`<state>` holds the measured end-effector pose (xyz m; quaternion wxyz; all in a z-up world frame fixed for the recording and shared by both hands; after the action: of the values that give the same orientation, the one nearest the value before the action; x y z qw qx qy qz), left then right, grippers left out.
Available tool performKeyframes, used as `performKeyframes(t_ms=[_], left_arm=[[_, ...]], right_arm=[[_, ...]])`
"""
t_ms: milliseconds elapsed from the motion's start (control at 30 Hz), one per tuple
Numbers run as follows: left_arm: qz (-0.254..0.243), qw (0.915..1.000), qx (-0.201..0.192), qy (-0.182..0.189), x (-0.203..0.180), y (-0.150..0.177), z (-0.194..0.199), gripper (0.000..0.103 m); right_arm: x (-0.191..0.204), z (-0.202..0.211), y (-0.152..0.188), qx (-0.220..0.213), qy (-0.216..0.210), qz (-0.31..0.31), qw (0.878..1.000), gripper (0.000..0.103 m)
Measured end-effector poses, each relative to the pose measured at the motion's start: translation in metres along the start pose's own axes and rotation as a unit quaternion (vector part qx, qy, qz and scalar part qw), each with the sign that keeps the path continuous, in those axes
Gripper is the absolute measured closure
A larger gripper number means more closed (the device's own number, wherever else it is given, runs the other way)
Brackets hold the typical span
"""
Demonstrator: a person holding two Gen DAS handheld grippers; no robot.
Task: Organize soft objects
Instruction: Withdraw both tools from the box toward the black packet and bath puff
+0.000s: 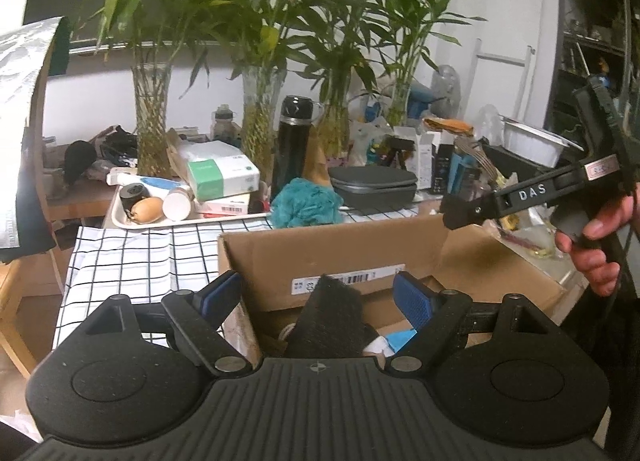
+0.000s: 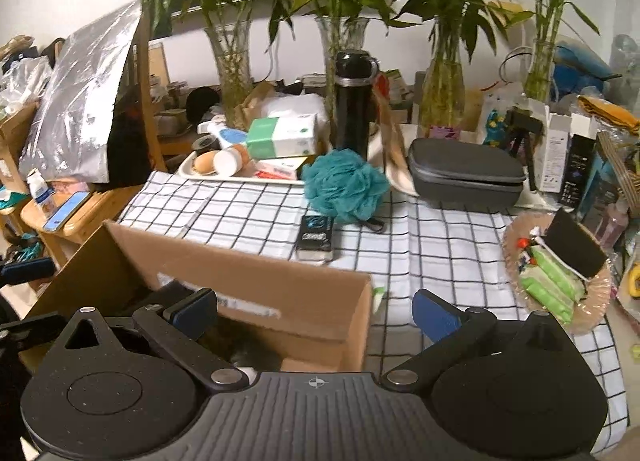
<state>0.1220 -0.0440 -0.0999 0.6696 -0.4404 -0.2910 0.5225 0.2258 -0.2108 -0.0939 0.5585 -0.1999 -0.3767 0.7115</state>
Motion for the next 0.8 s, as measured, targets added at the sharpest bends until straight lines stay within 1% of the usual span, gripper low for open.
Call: performKeyframes(t_ms=[200,400,500,633,800], left_arm=[[0.018,0.9994,-0.014,-0.025,0.012,-0.001,0.008,0.019],[0.048,0.9972,-0.017,-0.054,0.034,0.002,0.017,0.019],[0.063,0.9958,-0.016,-0.065,0.045,0.004,0.02,0.019],[0.086,0.9935,-0.013,-0.073,0.058,0.009,0.024,0.019],[0.1,0.9922,-0.015,-0.074,0.065,0.009,0.028,0.019]], right_arm=[[-0.011,-0.019,-0.021,-0.005,0.01,0.006,1.0,0.0],[-0.018,-0.047,-0.047,-0.01,0.013,0.04,0.999,0.0],[-0.026,-0.065,-0.056,-0.004,0.02,0.046,0.999,0.0],[-0.034,-0.09,-0.06,0.018,0.028,0.039,0.999,0.0],[-0.041,-0.104,-0.063,0.029,0.038,0.034,0.998,0.0]])
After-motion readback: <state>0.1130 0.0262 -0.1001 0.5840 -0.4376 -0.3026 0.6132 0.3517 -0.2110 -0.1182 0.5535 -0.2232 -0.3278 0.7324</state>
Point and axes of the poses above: each gripper's, at about its wrist camera, not at the fingertips, and z roughly against the way its jaws point, x to its left, y to its underside, the point moved 10 cm from there along -z, roughly the way its jaws point, and after that the axes turned 2 degrees about -z, right-handed, at the moved point
